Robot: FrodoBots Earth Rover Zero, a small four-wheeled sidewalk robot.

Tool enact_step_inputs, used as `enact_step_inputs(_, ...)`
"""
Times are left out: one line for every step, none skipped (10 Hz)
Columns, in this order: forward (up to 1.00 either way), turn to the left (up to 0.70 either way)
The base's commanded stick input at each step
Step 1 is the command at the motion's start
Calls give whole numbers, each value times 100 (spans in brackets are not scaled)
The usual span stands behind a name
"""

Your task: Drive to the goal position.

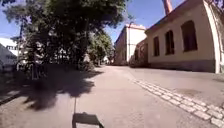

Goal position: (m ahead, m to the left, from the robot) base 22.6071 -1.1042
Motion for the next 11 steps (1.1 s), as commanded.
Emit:
enact_step_inputs(70, 0)
enact_step_inputs(70, -11)
enact_step_inputs(70, -14)
enact_step_inputs(70, -14)
enact_step_inputs(70, -14)
enact_step_inputs(70, -14)
enact_step_inputs(70, -14)
enact_step_inputs(70, -14)
enact_step_inputs(70, -14)
enact_step_inputs(70, -14)
enact_step_inputs(70, -14)
